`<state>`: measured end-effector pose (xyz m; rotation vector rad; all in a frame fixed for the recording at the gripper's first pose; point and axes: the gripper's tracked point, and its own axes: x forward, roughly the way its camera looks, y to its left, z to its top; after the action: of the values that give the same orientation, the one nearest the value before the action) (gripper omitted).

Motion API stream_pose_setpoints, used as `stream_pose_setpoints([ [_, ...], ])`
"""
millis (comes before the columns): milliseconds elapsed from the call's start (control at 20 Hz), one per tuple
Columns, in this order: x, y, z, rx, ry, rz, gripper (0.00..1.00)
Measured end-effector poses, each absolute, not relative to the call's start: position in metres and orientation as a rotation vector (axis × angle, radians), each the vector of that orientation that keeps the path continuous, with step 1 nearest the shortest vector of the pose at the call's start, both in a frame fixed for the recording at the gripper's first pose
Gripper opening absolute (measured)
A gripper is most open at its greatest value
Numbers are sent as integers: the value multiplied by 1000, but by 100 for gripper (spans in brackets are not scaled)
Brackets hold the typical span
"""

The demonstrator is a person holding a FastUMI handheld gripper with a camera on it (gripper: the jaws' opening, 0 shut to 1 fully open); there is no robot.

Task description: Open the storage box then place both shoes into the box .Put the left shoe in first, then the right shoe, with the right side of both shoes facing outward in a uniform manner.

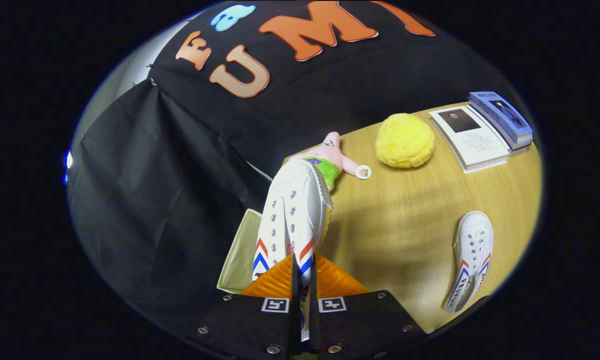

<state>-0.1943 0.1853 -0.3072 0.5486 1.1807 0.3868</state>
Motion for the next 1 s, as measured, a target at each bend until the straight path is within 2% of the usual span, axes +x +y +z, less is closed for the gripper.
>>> stream_pose_setpoints([
  [450, -204, 305, -326, 391, 1251, 627, 7],
  [750, -227, 331, -370, 216, 1349, 665, 7],
  [1000, -240, 329, -375, 186, 1404, 617, 7],
])
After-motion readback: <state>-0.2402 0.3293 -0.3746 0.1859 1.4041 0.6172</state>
